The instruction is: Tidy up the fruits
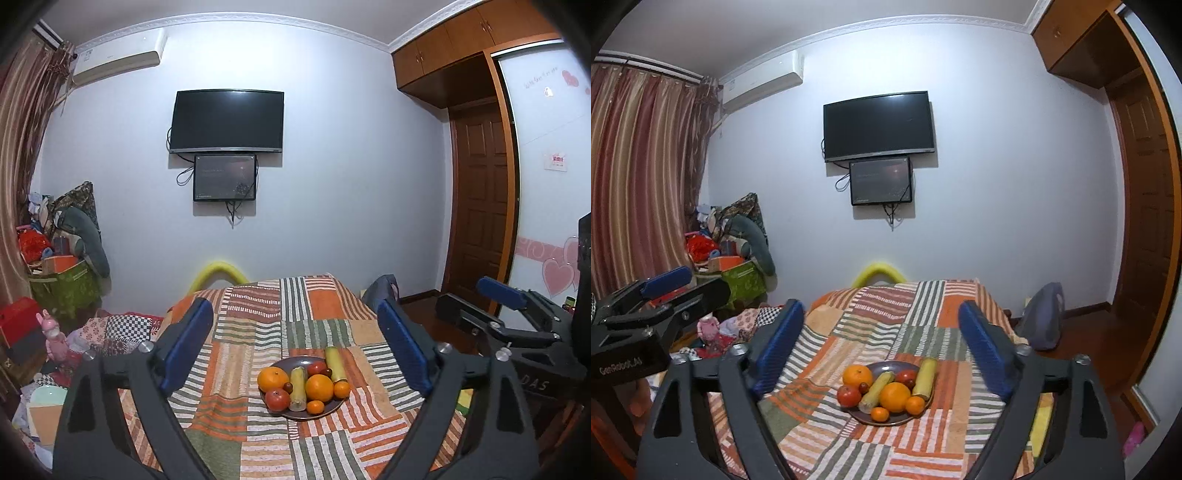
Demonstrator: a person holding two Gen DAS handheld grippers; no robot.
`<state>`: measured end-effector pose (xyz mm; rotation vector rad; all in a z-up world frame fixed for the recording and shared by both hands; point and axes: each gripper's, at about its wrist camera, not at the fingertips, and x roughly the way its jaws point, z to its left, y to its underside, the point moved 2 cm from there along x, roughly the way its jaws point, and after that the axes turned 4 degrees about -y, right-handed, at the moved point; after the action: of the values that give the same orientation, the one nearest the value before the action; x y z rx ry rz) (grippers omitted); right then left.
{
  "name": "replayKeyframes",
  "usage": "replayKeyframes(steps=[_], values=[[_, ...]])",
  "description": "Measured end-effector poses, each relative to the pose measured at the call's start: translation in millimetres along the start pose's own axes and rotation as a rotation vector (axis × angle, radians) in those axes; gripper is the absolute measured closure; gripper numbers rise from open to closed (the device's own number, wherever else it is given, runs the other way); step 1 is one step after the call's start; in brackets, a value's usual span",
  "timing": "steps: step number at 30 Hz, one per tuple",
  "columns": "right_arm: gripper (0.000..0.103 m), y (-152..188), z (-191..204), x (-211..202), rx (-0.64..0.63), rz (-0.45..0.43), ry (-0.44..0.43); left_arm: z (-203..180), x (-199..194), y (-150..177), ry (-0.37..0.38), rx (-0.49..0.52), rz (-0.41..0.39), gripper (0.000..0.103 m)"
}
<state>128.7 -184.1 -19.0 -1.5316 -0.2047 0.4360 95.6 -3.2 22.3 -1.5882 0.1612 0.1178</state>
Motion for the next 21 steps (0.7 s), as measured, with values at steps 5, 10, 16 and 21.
replayKeyframes(steps=[5,10,16,21], values=[[0.002,3,2,-6,-0.003,-0.014,0.03,0,0,5,-0.002,-0.005,0.008,0.004],[0.001,6,3,-11,-0.01,-0.013,0.04,1,-2,6,0.004,-0.013,0.007,0.001],[0.001,7,3,-14,-0.013,-0.016,0.045,2,-3,8,0.006,-0.016,0.004,0.001],[0.0,8,4,-15,-0.018,-0.017,0.049,2,-4,8,0.003,-0.02,0.007,0.0]])
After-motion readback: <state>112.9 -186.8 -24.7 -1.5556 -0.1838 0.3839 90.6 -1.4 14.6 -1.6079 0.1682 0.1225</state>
